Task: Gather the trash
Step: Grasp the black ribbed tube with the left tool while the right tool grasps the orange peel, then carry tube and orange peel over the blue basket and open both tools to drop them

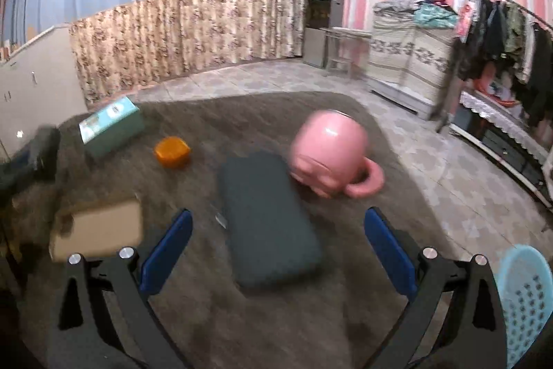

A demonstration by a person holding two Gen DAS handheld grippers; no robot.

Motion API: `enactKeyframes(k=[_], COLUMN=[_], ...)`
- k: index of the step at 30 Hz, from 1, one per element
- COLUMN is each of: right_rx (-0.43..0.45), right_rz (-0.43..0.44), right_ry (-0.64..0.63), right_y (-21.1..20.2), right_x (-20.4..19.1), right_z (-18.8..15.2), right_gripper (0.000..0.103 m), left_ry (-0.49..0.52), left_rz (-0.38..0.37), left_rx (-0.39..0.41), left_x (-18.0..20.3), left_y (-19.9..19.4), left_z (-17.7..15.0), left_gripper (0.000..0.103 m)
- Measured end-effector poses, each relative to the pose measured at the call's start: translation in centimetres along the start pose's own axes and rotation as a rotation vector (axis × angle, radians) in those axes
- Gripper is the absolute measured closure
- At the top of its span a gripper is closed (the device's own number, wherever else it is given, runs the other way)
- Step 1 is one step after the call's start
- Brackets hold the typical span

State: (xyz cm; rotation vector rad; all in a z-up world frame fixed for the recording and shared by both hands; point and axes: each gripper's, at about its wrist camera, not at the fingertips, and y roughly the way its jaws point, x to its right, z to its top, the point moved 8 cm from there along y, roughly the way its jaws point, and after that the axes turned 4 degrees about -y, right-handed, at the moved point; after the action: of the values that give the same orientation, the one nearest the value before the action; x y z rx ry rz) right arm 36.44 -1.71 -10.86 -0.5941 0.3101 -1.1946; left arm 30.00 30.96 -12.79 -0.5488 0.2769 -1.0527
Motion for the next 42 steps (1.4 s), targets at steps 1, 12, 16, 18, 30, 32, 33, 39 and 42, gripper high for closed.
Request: enactKeyframes(k=[1, 12, 16, 18, 30, 32, 33, 39, 42], right_rx=[-0.002, -0.134, -0.158, -0.179, -0.057, -0.055, -0.054, -0.036, -0.027], right_rz=[0.009, 0.126, 0.157, 0.192, 0.143, 0.115, 0.097, -0.055, -0.174], right_ry=[-0.010, -0.141, -0.154, -0.163, -0.121, -0.094, -0.082, 0.060, 0.131], right_y=[0.9, 11.3, 13.2, 13.8, 3.3, 1.2, 0.2, -7.0, -10.0], right_x=[-1.0, -10.7, -11.8, -12.4, -5.0, -2.3, -1.0, 9.7, 15.4], right_z=[0.5, 2.7, 3.0, 2.8, 1.6, 0.8, 0.3, -3.7, -6.0], right_gripper=[0.006, 0.034, 0.052, 0.061, 0.066, 0.066, 0.066, 0.066, 0.066], left_ry=[-0.008, -0.055, -0.074, -0.074, -0.085, -0.071, -0.065, -0.040, 0.009], left_rz=[-0.006, 0.008, 0.004, 0.001, -0.011, -0.001, 0.005, -0.022, -0.072], left_rx=[-0.007, -0.037, -0.051, -0.053, -0.054, -0.054, -0.054, -0.020, 0.024], left_x=[-0.1, -1.0, -1.2, -1.3, -1.3, -1.1, -1.1, 1.5, 5.4], left_y=[0.3, 1.5, 2.0, 2.1, 2.7, 2.9, 2.8, 0.2, -2.8], left_z=[-0.1, -0.9, -0.8, -0.8, -1.2, -1.2, -1.2, -0.7, -0.2], left_gripper=[0.031, 0.031, 0.031, 0.031, 0.031, 0.031, 0.031, 0.031, 0.031])
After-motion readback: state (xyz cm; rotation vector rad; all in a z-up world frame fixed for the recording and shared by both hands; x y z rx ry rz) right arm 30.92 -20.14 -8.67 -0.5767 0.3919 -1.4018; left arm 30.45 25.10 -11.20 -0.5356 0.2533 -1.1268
